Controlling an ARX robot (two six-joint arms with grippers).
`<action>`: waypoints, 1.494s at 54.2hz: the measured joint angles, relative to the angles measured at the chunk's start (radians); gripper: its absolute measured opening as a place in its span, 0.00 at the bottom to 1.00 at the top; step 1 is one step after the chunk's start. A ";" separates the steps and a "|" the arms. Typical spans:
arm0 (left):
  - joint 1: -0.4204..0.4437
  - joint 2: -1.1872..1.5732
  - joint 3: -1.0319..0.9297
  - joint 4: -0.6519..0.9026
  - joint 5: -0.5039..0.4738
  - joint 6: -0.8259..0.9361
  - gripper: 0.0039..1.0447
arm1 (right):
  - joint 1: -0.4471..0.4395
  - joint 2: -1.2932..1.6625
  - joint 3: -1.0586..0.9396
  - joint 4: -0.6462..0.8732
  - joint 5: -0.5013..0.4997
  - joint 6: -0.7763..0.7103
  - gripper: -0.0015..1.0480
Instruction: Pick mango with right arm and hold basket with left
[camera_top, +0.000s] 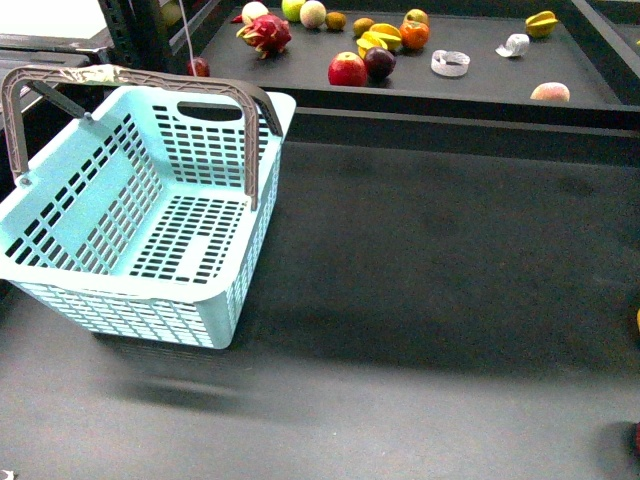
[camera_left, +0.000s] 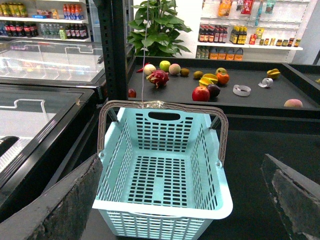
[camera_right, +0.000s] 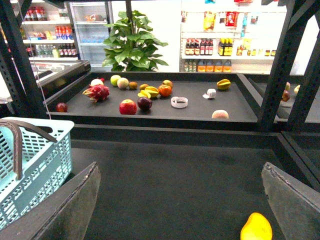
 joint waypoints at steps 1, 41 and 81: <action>0.000 0.000 0.000 0.000 0.000 0.000 0.92 | 0.000 0.000 0.000 0.000 0.000 0.000 0.92; -0.051 1.355 0.270 0.779 -0.301 -0.900 0.92 | -0.001 0.000 0.000 0.000 0.000 0.000 0.92; -0.086 2.024 0.903 0.718 -0.216 -1.284 0.92 | -0.001 0.000 0.000 0.000 0.000 0.000 0.92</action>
